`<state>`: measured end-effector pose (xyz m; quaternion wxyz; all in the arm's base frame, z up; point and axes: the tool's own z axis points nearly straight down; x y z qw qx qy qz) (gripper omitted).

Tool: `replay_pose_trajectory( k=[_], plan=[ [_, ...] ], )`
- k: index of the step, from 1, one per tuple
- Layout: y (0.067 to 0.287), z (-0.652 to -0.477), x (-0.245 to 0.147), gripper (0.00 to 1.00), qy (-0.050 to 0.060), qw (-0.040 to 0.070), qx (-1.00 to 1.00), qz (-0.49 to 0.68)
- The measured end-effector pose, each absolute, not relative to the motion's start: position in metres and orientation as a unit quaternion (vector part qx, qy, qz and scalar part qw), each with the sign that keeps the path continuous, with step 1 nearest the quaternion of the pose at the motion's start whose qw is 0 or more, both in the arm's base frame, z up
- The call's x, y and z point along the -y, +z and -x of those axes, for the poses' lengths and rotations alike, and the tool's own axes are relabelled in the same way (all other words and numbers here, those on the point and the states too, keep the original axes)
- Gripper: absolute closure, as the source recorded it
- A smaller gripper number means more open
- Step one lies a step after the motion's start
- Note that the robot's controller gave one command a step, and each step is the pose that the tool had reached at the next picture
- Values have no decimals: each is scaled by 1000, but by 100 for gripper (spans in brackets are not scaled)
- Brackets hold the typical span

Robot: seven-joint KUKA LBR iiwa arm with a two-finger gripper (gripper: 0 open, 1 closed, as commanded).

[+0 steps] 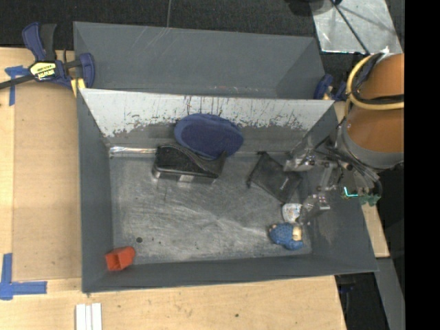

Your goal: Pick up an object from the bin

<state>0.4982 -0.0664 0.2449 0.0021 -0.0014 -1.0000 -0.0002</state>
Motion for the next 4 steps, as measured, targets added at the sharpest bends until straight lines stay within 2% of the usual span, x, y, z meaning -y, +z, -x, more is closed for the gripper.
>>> replay_pose_trajectory(
  k=[1, 2, 3, 4],
  plan=[
    [208, -485, 83, 0, 0, 1, 1000, -1],
    [86, -524, 92, 0, -2, 5, 995, 97],
    [110, -555, 102, 0, 1, -4, 1000, 19],
    [75, -585, 116, 0, -10, 7, 999, -46]
  ],
)
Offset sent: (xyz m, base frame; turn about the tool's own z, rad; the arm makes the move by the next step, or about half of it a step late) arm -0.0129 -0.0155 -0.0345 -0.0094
